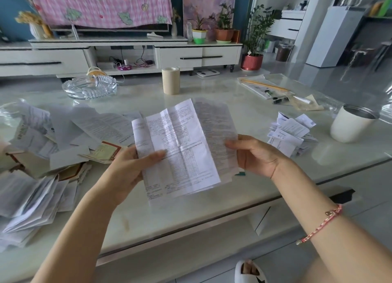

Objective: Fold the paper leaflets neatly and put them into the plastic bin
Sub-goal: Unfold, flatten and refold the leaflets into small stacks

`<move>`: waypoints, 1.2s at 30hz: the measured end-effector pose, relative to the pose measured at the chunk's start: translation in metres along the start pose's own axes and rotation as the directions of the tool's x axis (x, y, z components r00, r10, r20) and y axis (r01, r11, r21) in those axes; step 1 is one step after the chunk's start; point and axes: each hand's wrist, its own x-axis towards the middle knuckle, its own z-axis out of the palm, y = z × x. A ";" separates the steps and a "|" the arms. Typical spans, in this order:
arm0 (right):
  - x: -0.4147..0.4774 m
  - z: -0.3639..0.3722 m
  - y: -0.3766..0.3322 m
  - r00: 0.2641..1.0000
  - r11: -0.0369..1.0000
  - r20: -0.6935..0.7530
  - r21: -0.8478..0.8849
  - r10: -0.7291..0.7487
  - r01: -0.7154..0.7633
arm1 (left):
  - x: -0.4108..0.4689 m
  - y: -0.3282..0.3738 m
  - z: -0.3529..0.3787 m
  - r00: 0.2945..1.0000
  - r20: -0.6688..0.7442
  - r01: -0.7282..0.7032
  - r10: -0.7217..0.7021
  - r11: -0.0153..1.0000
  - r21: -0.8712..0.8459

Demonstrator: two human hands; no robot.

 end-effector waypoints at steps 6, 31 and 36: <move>-0.007 -0.004 -0.009 0.998 1.000 -0.053 -0.006 -0.031 0.030 | 0.001 -0.004 0.006 0.996 -0.041 0.068 -0.073 0.991 -0.115; -0.019 0.065 -0.013 0.959 0.987 -0.238 -0.085 -0.155 0.138 | -0.001 -0.023 0.042 1.000 -0.011 -0.022 0.021 0.990 -0.137; -0.026 0.070 -0.017 0.963 0.992 -0.241 -0.041 -0.122 0.116 | -0.006 -0.017 0.051 0.991 0.068 -0.118 0.117 0.993 0.010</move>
